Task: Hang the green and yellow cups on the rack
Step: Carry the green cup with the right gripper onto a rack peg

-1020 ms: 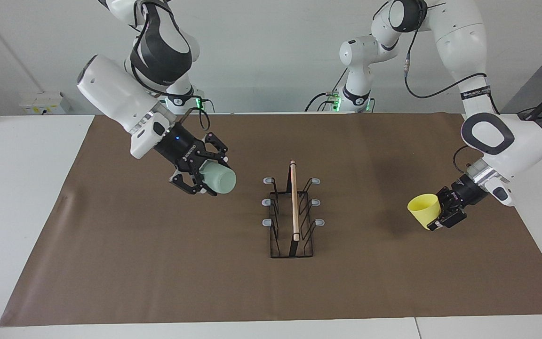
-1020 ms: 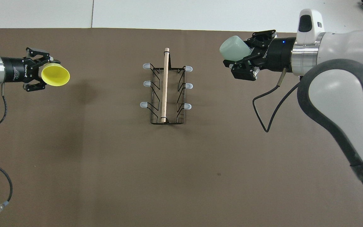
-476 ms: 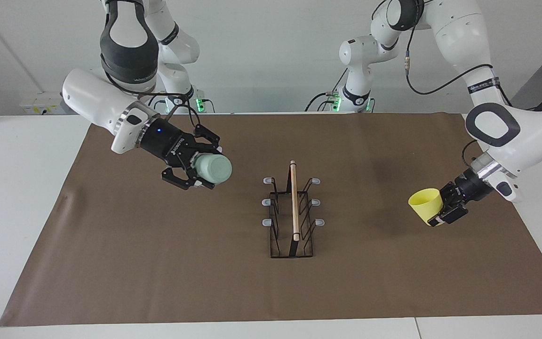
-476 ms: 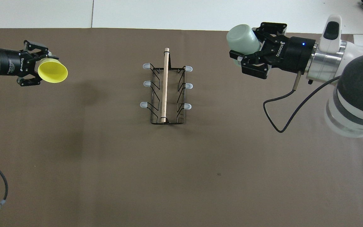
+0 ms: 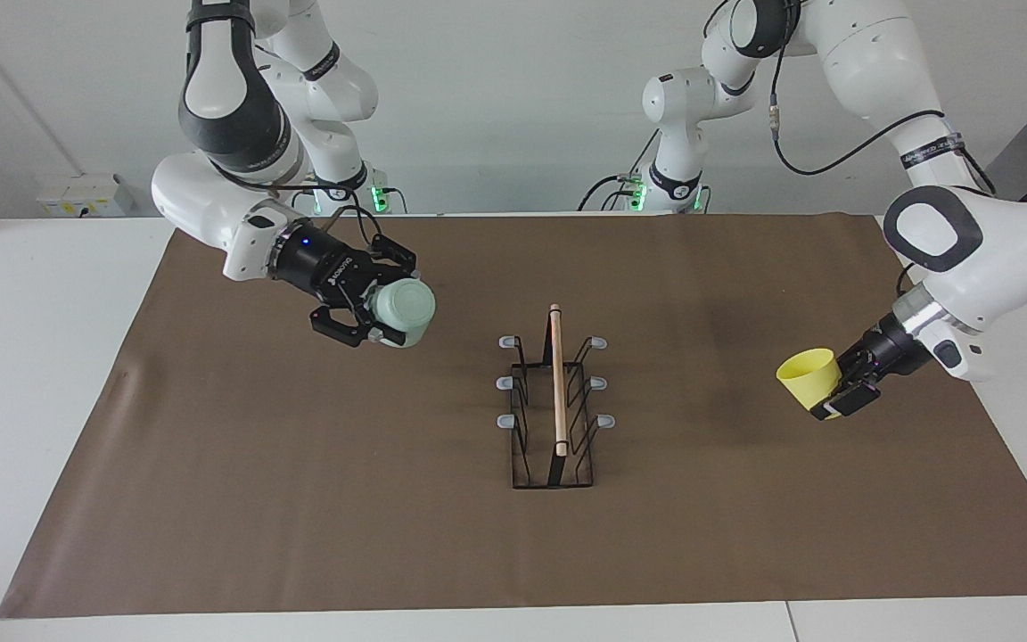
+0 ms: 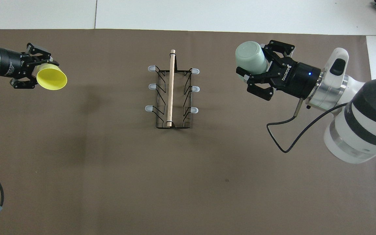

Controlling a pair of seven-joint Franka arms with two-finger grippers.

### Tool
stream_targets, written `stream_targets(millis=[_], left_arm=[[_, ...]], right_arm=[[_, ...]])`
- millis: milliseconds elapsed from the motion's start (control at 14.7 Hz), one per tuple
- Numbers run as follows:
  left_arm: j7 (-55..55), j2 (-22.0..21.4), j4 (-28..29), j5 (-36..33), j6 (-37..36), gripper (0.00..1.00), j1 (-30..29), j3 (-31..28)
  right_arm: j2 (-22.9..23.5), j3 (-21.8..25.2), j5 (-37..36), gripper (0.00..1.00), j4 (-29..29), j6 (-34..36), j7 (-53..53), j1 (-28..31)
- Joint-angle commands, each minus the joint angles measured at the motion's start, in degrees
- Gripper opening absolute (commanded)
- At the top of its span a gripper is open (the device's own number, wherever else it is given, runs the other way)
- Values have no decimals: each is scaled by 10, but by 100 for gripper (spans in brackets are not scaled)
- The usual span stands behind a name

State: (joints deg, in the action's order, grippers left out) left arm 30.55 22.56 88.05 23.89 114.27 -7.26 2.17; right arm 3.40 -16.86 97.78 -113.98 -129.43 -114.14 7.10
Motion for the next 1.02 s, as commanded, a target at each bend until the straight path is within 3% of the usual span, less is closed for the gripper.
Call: stream_targets(millis=[0, 136, 340, 544, 680, 952], left_arm=[[16, -11, -16, -45, -17, 0, 15, -7], [16, -11, -16, -56, -11, 0, 24, -8], [17, -11, -31, -152, -9, 0, 40, -7], [28, -18, -32, -187, -1, 0, 70, -10], [77, -22, -31, -220, 5, 0, 78, -10], [204, -48, -24, -361, 34, 0, 102, -5]], right_arm=[[-23, -5, 74, 0, -59, -8, -85, -9], [-12, -5, 152, 0, -76, -11, -163, -30], [-6, -5, 265, 0, -84, -77, -244, -99], [20, -5, 391, 0, -84, -98, -341, -146], [23, -4, 399, 0, -85, -119, -353, -154], [41, -5, 407, 0, -89, -118, -380, -155]])
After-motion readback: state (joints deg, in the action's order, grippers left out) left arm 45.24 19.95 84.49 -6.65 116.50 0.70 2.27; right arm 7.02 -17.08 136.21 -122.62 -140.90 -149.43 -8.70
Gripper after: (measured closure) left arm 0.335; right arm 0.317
